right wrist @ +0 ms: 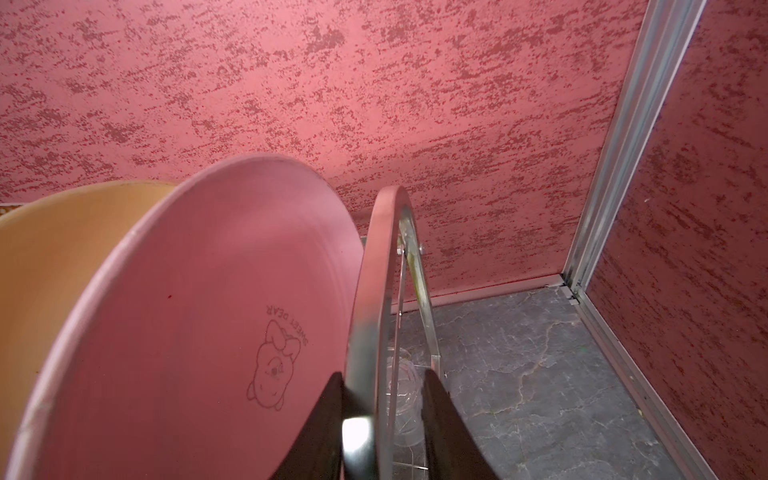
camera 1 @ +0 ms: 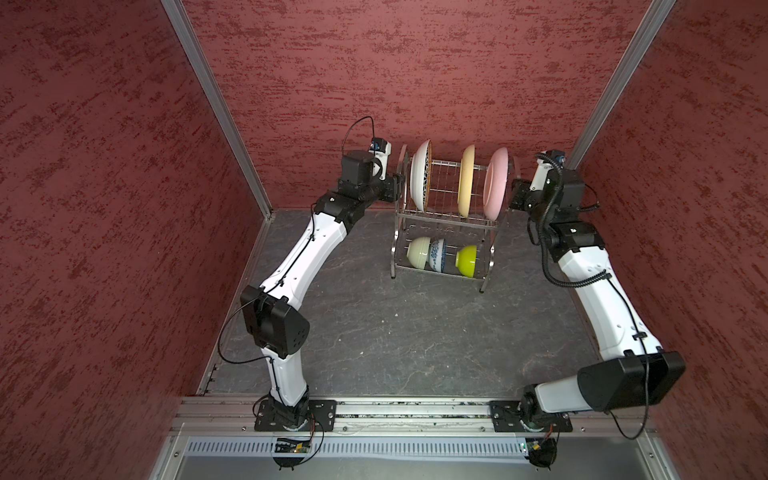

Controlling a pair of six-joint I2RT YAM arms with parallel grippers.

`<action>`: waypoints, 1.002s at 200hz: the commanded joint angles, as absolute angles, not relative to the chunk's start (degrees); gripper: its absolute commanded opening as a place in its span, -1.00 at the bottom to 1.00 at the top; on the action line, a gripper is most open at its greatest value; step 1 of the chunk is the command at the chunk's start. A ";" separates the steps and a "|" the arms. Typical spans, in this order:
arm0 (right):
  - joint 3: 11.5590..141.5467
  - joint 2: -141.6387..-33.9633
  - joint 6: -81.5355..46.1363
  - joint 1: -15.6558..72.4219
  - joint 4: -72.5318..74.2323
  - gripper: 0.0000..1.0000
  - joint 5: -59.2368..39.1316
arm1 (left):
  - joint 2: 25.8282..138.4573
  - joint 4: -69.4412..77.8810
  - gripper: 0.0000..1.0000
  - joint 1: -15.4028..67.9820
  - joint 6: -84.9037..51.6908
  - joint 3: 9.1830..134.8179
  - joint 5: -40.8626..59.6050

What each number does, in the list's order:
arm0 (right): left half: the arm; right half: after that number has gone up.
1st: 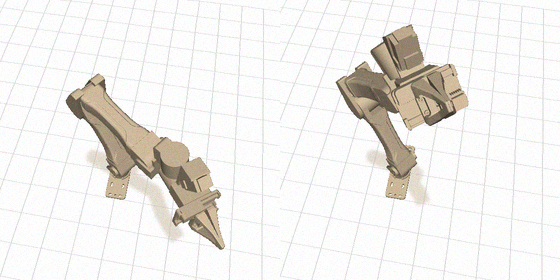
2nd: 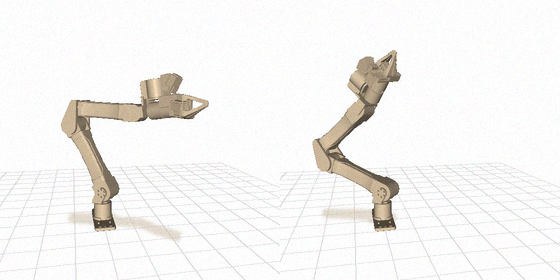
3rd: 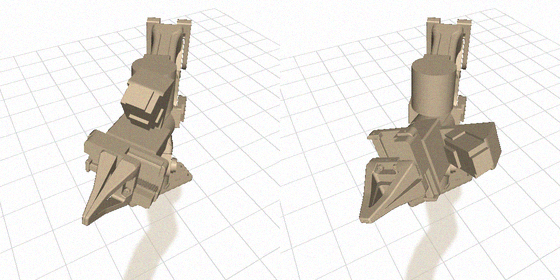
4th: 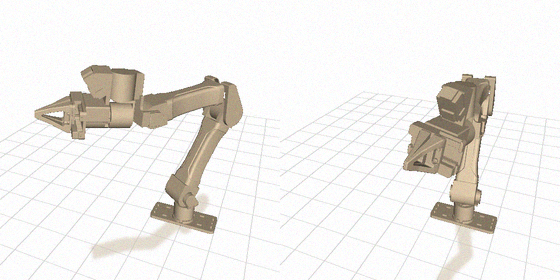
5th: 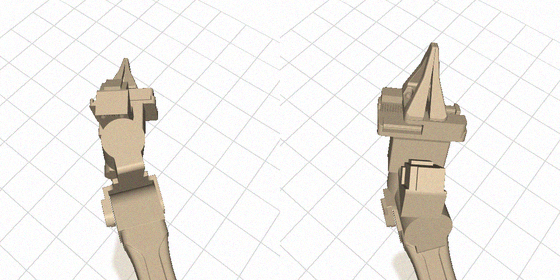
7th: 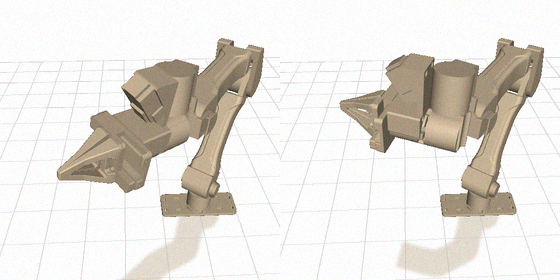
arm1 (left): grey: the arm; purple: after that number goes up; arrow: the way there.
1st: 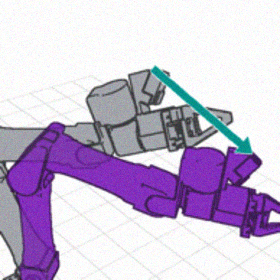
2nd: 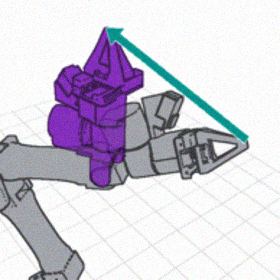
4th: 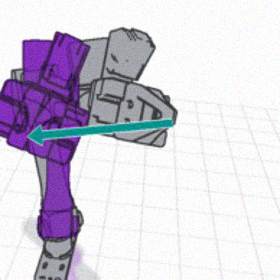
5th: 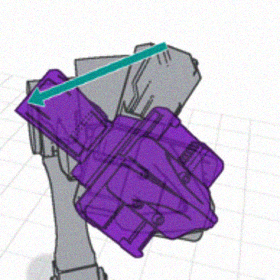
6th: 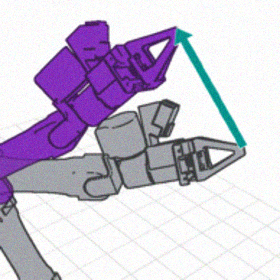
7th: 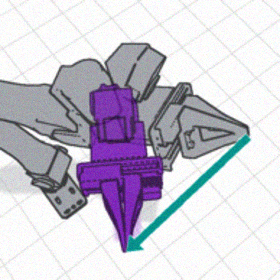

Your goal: Unload the mixed dishes from the dish rack

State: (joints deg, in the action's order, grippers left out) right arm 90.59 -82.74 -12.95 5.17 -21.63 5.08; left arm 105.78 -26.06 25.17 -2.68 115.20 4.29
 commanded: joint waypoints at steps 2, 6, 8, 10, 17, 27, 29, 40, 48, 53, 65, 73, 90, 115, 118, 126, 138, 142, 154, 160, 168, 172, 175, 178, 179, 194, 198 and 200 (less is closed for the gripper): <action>92.88 -82.97 -12.65 5.27 -22.50 -0.43 5.63 | 106.11 -24.89 0.29 26.00 -1.05 116.97 2.57; 92.90 -82.97 -12.66 5.21 -22.51 -0.44 5.48 | 106.33 -24.92 0.29 26.08 -0.97 117.17 2.47; 92.97 -82.97 -12.66 5.23 -22.50 -0.45 5.46 | 106.41 -24.93 0.29 26.10 -0.97 117.23 2.46; 92.98 -82.97 -12.66 5.26 -22.50 -0.45 5.39 | 106.50 -25.00 0.29 26.10 -0.97 117.35 2.46; 93.10 -82.97 -12.63 5.23 -22.58 -0.47 5.04 | 106.76 -25.09 0.29 26.15 -0.88 117.74 2.42; 93.31 -84.23 -12.66 5.19 -22.75 -0.48 4.76 | 107.20 -25.14 0.27 26.19 -0.88 118.18 2.37; 93.33 -84.43 -12.66 5.23 -22.76 -0.48 4.68 | 107.24 -25.18 0.25 26.24 -0.88 118.25 2.40; 93.58 -84.93 -12.63 5.10 -23.04 -0.51 4.27 | 107.68 -25.15 0.18 26.32 -0.88 118.60 2.37; 93.76 -85.20 -12.67 5.13 -23.18 -0.54 3.88 | 107.83 -25.17 0.09 26.37 -0.83 118.74 2.32; 93.82 -85.39 -12.72 5.14 -23.27 -0.56 3.68 | 107.97 -25.17 0.04 26.37 -0.88 118.82 2.25; 93.89 -85.73 -12.74 5.12 -23.33 -0.60 3.20 | 107.95 -25.14 -0.03 26.53 -0.88 118.83 2.22; 93.96 -85.94 -12.86 5.19 -23.29 -0.63 2.83 | 107.93 -25.17 -0.05 26.63 -0.86 118.83 2.09; 94.21 -86.39 -12.83 5.17 -23.42 -0.68 2.08 | 107.79 -25.14 -0.08 26.89 -0.63 118.74 1.72; 94.83 -86.92 -12.92 5.14 -23.95 -0.73 1.57 | 107.44 -25.09 -0.26 27.16 -0.44 118.57 0.97; 94.83 -86.92 -12.92 5.15 -24.00 -0.73 1.49 | 107.48 -25.11 -0.29 27.16 -0.40 118.56 0.93; 94.83 -86.92 -12.87 5.18 -23.99 -0.75 1.39 | 107.32 -25.07 -0.34 27.24 -0.48 118.63 0.73; 94.92 -86.97 -12.92 5.14 -24.08 -0.77 1.15 | 107.23 -25.08 -0.38 27.33 -0.60 118.48 0.64; 94.92 -86.95 -12.94 5.12 -24.16 -0.77 1.05 | 107.23 -25.12 -0.41 27.33 -0.66 118.48 0.53; 94.94 -87.01 -12.92 5.18 -24.25 -0.80 0.96 | 107.08 -25.05 -0.46 27.50 -0.70 118.39 0.37; 95.05 -87.12 -12.99 5.17 -24.30 -0.81 0.82 | 107.06 -25.12 -0.51 27.51 -0.79 118.39 0.23; 95.01 -87.10 -13.14 5.13 -24.31 -0.83 0.55 | 107.04 -25.09 -0.58 27.60 -0.79 118.39 0.19; 95.01 -87.26 -13.14 5.16 -24.30 -0.85 0.32 | 106.90 -25.07 -0.62 27.64 -0.83 118.39 0.11; 95.01 -87.20 -13.27 5.16 -24.34 -0.86 0.24 | 106.88 -25.07 -0.65 27.67 -0.87 118.39 0.09; 95.06 -87.25 -13.35 5.13 -24.34 -0.87 0.08 | 106.84 -25.05 -0.68 27.68 -0.88 118.39 0.01; 95.08 -87.26 -13.40 5.16 -24.35 -0.87 0.04 | 106.81 -25.09 -0.69 27.68 -0.88 118.39 0.01; 95.09 -87.36 -13.59 5.15 -24.27 -0.91 -0.41 | 106.62 -25.06 -0.73 27.69 -1.05 118.39 0.00; 95.10 -87.36 -13.70 5.10 -24.34 -0.93 -0.57 | 106.55 -25.19 -0.73 27.69 -1.05 118.39 0.00; 95.10 -87.39 -13.71 5.10 -24.34 -0.94 -0.63 | 106.53 -25.17 -0.73 27.69 -1.05 118.39 0.02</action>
